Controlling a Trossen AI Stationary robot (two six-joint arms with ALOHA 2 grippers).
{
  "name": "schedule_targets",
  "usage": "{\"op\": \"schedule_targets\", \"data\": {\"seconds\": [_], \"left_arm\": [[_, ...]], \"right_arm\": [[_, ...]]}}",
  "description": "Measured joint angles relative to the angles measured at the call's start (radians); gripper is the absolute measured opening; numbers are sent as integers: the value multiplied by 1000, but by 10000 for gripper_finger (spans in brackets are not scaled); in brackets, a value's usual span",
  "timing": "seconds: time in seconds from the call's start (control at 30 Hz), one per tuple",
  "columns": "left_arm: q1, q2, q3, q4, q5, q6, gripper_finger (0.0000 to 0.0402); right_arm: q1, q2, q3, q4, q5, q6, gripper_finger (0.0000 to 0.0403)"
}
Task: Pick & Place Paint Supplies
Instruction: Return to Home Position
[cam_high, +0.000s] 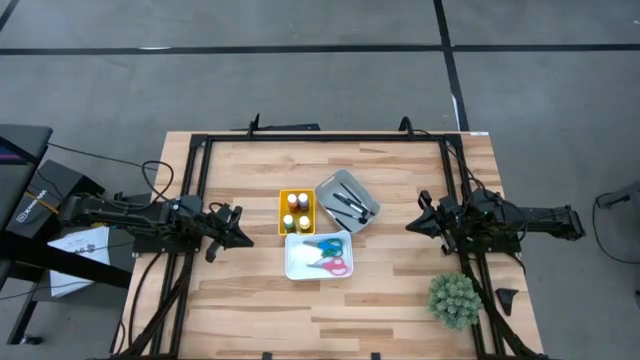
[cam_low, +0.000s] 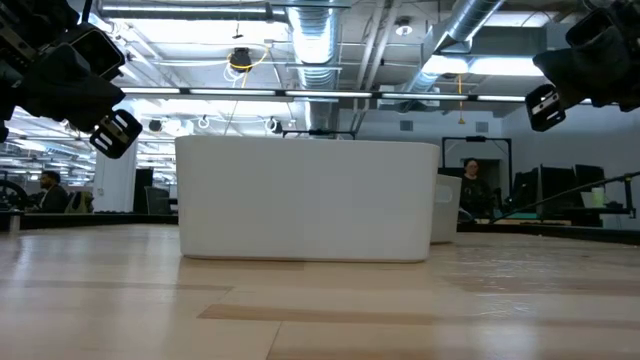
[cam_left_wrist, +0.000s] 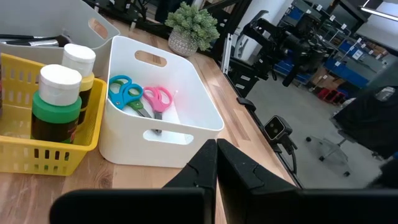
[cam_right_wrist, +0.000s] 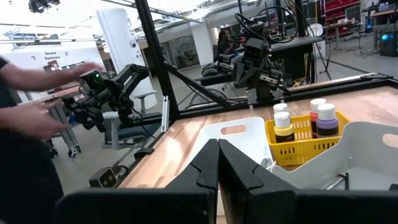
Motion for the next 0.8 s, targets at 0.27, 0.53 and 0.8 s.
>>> {"op": "schedule_targets", "data": {"seconds": [0.27, 0.53, 0.8], "left_arm": [[0, 0, 0, -12, -1, -2, 3], [11, -136, 0, -8, -112, 54, 3], [33, -261, 1, -90, -329, 59, 3]], "right_arm": [[0, 0, 0, 0, 0, 0, 0], [0, 0, 0, 0, 0, 0, 0], [0, 0, 0, 0, 0, 0, 0]]}}
